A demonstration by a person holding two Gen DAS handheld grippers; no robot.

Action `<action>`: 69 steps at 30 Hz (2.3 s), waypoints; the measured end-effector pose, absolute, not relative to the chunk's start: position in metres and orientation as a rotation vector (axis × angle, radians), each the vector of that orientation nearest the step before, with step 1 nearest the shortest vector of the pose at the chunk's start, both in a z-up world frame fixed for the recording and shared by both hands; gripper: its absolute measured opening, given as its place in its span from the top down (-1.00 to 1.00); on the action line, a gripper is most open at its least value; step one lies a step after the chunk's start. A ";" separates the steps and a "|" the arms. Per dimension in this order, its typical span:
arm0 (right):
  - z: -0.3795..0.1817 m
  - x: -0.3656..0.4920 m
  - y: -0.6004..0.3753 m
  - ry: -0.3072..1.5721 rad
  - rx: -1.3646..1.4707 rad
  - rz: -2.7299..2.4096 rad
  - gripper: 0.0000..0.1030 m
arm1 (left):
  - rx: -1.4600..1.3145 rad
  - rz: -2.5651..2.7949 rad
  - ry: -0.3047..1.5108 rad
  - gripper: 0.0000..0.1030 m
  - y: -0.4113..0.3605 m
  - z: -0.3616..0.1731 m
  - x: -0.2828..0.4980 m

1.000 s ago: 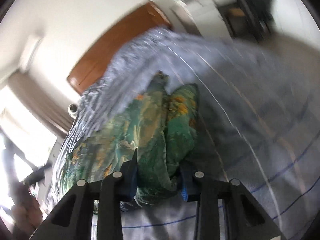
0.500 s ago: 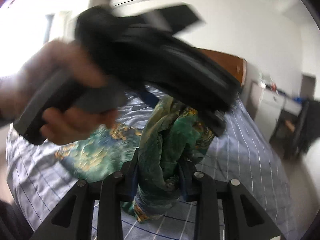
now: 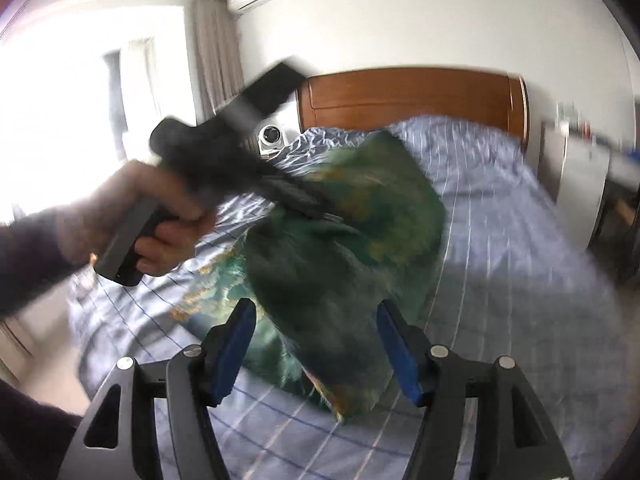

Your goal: Fold large clothes

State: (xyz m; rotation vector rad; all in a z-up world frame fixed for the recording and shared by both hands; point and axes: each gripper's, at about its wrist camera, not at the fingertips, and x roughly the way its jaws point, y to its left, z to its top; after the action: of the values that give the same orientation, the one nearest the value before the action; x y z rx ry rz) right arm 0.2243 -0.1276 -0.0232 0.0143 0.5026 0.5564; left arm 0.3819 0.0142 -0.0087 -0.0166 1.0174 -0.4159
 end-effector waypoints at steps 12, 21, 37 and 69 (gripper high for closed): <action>-0.062 0.314 -0.095 0.697 0.004 0.530 -0.25 | -0.341 -0.332 1.027 0.45 0.159 -0.058 0.367; -0.088 0.347 -0.026 0.768 -0.045 0.602 -0.25 | -0.406 -0.302 1.032 0.44 0.195 -0.091 0.357; -0.096 0.343 -0.005 0.780 -0.123 0.560 -0.28 | -0.461 -0.324 1.030 0.43 0.207 -0.115 0.351; -0.093 0.340 0.000 0.759 -0.169 0.558 -0.28 | -0.474 -0.314 1.046 0.40 0.207 -0.121 0.350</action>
State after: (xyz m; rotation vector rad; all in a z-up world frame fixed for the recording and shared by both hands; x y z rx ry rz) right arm 0.3400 -0.0003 -0.0930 -0.1688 0.7594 0.5581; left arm 0.3499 0.2066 -0.1205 -0.4737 1.0455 -0.3138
